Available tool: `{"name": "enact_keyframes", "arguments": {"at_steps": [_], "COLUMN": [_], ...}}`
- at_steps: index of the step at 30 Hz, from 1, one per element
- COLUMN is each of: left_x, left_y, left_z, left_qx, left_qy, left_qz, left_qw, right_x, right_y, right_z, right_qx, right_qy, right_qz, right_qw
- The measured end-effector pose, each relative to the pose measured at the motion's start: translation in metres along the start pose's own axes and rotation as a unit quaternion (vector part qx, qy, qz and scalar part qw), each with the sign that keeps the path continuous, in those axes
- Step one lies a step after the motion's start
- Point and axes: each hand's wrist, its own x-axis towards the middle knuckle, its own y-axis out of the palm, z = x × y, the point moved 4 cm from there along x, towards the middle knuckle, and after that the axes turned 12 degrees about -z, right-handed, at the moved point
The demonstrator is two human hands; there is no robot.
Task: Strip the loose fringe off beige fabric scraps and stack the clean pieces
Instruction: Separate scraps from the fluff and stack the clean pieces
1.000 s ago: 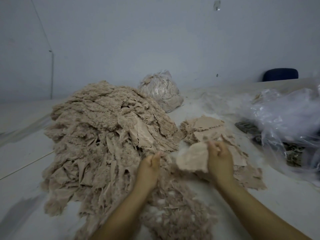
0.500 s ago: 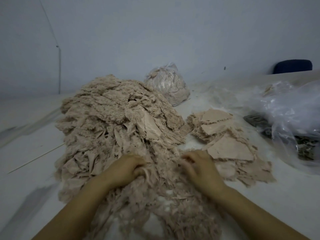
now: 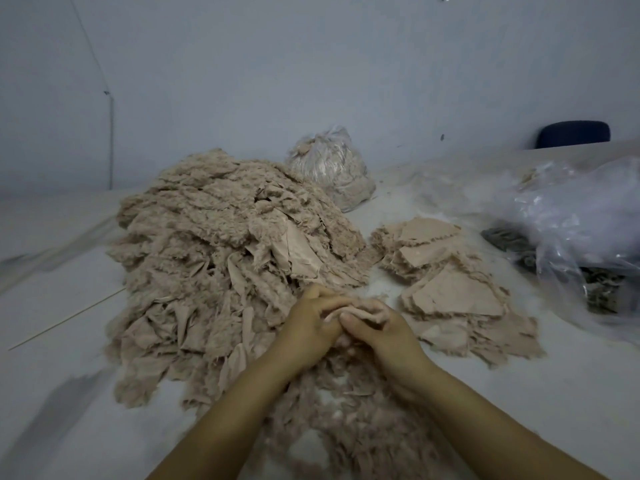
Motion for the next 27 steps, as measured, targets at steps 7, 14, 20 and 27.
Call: {"name": "enact_keyframes", "arguments": {"at_steps": [7, 14, 20, 27], "left_x": [-0.002, -0.009, -0.002, -0.002], "left_y": [-0.026, -0.013, -0.002, 0.005], "left_z": [0.022, 0.026, 0.017, 0.015], "left_qx": [-0.139, -0.163, -0.144, -0.254], "left_qy": [-0.198, -0.241, -0.197, -0.265], "left_qz": [0.123, 0.144, -0.008, -0.005], "left_qw": [0.962, 0.946, 0.97, 0.93], "right_x": [0.008, 0.007, 0.007, 0.007], "right_y": [-0.014, -0.014, 0.0, -0.001], "right_z": [0.012, 0.001, 0.001, -0.002], "right_qx": [0.016, 0.001, -0.015, 0.048], "right_qy": [-0.067, -0.029, 0.043, 0.045], "right_qz": [-0.093, -0.08, -0.028, -0.106], "right_qw": [0.993, 0.996, 0.999, 0.992]}}
